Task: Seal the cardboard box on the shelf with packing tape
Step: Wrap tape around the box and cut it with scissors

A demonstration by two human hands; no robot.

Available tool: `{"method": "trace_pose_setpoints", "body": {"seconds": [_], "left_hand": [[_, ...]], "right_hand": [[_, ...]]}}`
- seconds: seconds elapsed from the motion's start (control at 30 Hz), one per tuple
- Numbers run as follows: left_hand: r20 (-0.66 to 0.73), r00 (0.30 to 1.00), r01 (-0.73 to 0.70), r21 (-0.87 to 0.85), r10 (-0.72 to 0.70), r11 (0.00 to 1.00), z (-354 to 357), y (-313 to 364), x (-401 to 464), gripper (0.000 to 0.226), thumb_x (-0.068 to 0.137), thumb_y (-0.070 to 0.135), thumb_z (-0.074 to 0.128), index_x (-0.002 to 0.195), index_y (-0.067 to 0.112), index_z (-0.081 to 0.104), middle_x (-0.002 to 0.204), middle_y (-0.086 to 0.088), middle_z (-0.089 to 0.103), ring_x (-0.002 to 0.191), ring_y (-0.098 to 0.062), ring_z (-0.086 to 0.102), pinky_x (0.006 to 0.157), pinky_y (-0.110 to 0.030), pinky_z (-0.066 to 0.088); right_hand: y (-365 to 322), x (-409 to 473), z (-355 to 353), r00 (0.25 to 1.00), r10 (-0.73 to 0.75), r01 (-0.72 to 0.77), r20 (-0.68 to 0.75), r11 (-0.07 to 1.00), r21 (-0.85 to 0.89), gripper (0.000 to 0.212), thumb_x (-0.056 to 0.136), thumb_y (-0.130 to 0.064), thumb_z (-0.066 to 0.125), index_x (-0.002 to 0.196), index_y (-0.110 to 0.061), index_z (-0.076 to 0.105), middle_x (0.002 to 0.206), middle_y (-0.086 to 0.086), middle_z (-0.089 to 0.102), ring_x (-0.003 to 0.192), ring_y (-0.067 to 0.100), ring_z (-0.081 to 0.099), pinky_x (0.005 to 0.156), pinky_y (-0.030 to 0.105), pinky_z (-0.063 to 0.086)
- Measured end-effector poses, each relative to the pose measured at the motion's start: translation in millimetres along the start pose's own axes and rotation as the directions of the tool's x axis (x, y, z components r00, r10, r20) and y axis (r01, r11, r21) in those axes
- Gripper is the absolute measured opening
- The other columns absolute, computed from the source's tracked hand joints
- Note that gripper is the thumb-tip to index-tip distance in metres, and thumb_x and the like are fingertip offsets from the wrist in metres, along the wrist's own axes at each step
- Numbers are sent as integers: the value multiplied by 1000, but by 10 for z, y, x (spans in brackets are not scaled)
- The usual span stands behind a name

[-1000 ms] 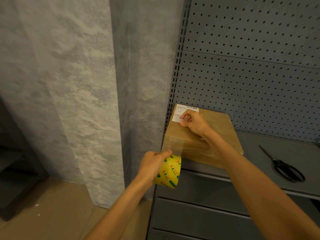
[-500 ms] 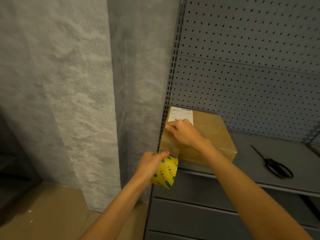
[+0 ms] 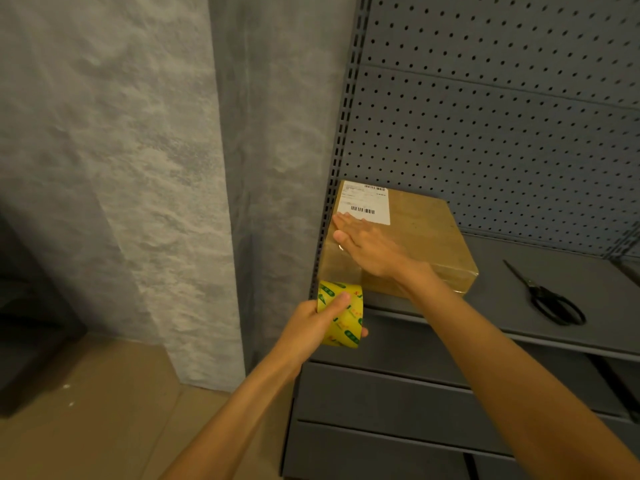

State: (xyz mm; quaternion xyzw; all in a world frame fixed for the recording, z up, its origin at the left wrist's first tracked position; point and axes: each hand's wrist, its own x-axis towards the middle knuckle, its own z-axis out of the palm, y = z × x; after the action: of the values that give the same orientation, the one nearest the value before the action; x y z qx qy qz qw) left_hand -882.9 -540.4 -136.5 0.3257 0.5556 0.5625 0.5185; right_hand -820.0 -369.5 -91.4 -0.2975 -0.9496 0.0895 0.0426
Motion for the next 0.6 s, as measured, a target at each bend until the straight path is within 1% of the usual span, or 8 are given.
{"method": "trace_pose_setpoints", "body": {"seconds": [0.13,0.3,0.37,0.43,0.5,0.53,0.6], "left_hand": [[-50,999,-17,-23,16,1000,-4,-1,-39,30,94,31,52,84,9,69,75,-17,72,67,-19,71,57,-19,53],[-91,996,-1,-29,-2,1000,28,28,-39,32,94,33,53,83,7,69,68,-15,71,60,-18,70,52,-20,52],[-113,993,39,2,-38,999,12,11,-36,33,93,34,55,81,7,69,67,-17,71,57,-21,69,53,-22,54],[-130,986,108,16,-105,994,-8,-45,-31,35,92,34,56,78,5,68,65,-18,70,55,-23,67,55,-26,53],[-138,977,167,2,-165,986,-10,-107,-14,35,92,34,57,77,5,68,66,-18,70,60,-27,67,63,-34,55],[-145,973,180,3,-178,984,-8,-129,-2,34,92,35,57,77,6,68,67,-18,70,61,-28,67,65,-35,55],[-161,972,179,26,-173,983,3,-158,24,34,93,35,55,79,6,67,66,-16,71,56,-23,66,62,-31,54]], "right_hand": [[3,-16,18,1000,6,-5,5,999,-36,57,102,-45,16,152,-18,11,159,-3,8,146,9,5,114,22,2],[10,-18,49,1000,3,-2,15,994,-108,64,99,-53,17,152,-19,7,160,-3,5,146,9,3,117,28,6],[12,-9,38,1000,-3,5,17,995,-104,65,99,-53,18,152,-18,7,160,-2,5,146,10,4,117,27,5],[10,-8,25,1000,-7,8,20,995,-99,64,99,-52,19,152,-18,8,160,-2,6,146,11,5,117,26,5],[2,-15,21,1000,-10,12,20,994,-109,64,99,-52,20,152,-18,8,160,-1,6,146,11,5,116,25,5],[-2,-17,22,1000,-11,13,21,993,-116,64,99,-52,21,152,-18,8,160,-1,5,146,11,5,115,24,5],[-9,-24,14,1000,-13,15,20,991,-133,65,99,-52,21,152,-17,7,160,-1,5,146,12,5,115,25,6]]}}
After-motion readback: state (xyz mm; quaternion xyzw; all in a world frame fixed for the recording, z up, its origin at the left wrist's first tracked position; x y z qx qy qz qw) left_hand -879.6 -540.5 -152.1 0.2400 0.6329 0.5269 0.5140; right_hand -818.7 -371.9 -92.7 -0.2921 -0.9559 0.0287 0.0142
